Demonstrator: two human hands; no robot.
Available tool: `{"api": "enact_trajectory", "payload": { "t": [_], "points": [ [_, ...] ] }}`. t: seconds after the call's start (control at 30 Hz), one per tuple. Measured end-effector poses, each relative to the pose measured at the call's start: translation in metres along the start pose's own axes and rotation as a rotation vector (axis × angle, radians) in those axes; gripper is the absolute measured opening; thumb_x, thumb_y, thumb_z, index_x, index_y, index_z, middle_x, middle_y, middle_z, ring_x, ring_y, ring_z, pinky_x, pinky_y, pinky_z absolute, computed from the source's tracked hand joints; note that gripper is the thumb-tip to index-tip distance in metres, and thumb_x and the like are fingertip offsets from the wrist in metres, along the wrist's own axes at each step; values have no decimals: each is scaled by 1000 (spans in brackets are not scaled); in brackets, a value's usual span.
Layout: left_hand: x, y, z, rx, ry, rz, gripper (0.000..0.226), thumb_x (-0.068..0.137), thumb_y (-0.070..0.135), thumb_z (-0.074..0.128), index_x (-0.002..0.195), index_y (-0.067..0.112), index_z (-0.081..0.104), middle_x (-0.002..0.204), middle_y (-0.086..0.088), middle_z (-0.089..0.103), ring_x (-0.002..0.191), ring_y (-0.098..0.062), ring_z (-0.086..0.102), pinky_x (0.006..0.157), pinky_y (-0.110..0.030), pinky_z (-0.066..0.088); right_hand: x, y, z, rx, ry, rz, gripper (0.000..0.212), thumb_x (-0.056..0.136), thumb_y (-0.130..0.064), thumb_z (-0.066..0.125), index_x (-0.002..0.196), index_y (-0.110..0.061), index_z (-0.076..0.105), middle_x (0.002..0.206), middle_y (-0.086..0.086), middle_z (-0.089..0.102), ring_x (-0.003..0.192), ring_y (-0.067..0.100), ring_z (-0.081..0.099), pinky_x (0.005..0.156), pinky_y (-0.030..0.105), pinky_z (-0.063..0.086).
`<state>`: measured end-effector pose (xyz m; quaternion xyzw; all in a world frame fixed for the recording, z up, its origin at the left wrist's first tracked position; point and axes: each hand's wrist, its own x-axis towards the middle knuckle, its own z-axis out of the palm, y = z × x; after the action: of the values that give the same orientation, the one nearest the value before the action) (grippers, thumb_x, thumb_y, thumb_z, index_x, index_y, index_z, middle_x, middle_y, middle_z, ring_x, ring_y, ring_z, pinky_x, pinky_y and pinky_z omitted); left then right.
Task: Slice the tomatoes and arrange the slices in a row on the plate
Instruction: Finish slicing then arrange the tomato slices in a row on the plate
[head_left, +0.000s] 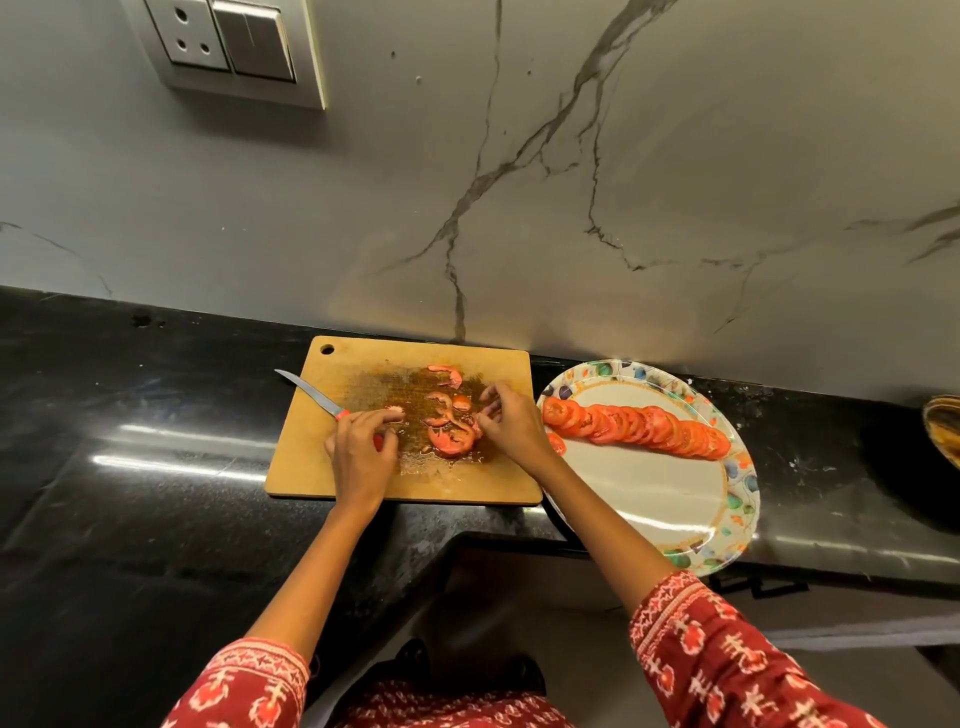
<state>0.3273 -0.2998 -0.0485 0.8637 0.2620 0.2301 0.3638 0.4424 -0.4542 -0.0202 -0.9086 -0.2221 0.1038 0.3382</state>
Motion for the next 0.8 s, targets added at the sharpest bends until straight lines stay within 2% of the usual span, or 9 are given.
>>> {"api": "enact_trajectory", "payload": {
  "t": [0.13, 0.2, 0.3, 0.37, 0.43, 0.53, 0.6, 0.67, 0.8],
  "points": [
    [0, 5, 1, 87, -53, 63, 25, 75, 16, 74, 99, 23, 69, 102, 3, 67, 104, -23, 53, 85, -37, 26, 3, 4, 5, -108, -53, 88, 16, 88, -12, 61, 101, -3, 58, 87, 12, 62, 79, 21, 56, 68, 29, 43],
    [0, 10, 6, 184, -115, 137, 36, 67, 29, 80, 100, 23, 69, 105, 3, 67, 105, -23, 52, 81, -35, 21, 8, -4, 11, -102, -78, 88, 16, 89, -11, 59, 103, -4, 59, 93, 14, 65, 85, 24, 60, 71, 29, 45],
    [4, 14, 16, 296, -172, 171, 53, 59, 40, 83, 107, 22, 67, 109, 2, 67, 106, -25, 51, 82, -37, 20, 16, -14, 13, -20, -70, 83, 20, 87, -6, 60, 107, -7, 58, 95, 11, 65, 86, 19, 59, 76, 29, 49],
    [9, 15, 19, 313, -134, 149, 52, 61, 35, 82, 108, 21, 66, 110, 1, 67, 106, -25, 51, 87, -41, 22, 22, -13, 11, -33, -38, 93, 20, 87, -1, 56, 106, -7, 58, 95, 11, 64, 87, 21, 59, 74, 30, 48],
    [13, 15, 19, 307, -61, 115, 46, 66, 29, 80, 109, 21, 65, 111, 1, 66, 106, -24, 50, 87, -39, 21, 24, -10, 11, -60, -58, 111, 22, 86, 1, 54, 107, -7, 58, 95, 12, 64, 86, 22, 60, 72, 30, 48],
    [18, 11, 15, 254, 7, 18, 37, 76, 21, 73, 111, 21, 65, 114, 2, 64, 109, -22, 48, 83, -34, 19, 23, -11, 13, 102, -126, 98, 28, 85, 6, 55, 112, -4, 55, 92, 7, 62, 79, 12, 58, 65, 19, 48],
    [20, 4, 10, 221, 24, -8, 29, 81, 20, 68, 109, 21, 66, 112, 2, 65, 109, -22, 48, 82, -33, 18, 24, -12, 9, 160, -58, 74, 28, 84, 9, 54, 110, -3, 55, 93, 4, 60, 83, 10, 58, 63, 14, 47],
    [20, -1, 5, 205, 40, -1, 22, 83, 20, 66, 105, 22, 67, 110, 3, 66, 109, -22, 49, 81, -32, 17, 25, -6, 4, 112, -13, 57, 27, 84, 9, 52, 108, -4, 57, 94, 5, 62, 84, 11, 57, 64, 15, 47],
    [17, -5, 0, 172, 49, 3, 18, 84, 21, 66, 102, 21, 68, 107, 3, 67, 106, -22, 50, 83, -35, 21, 19, 2, 7, -87, -38, 19, 24, 86, 5, 51, 108, -4, 58, 94, 11, 66, 84, 20, 62, 68, 23, 44]
  ]
}}
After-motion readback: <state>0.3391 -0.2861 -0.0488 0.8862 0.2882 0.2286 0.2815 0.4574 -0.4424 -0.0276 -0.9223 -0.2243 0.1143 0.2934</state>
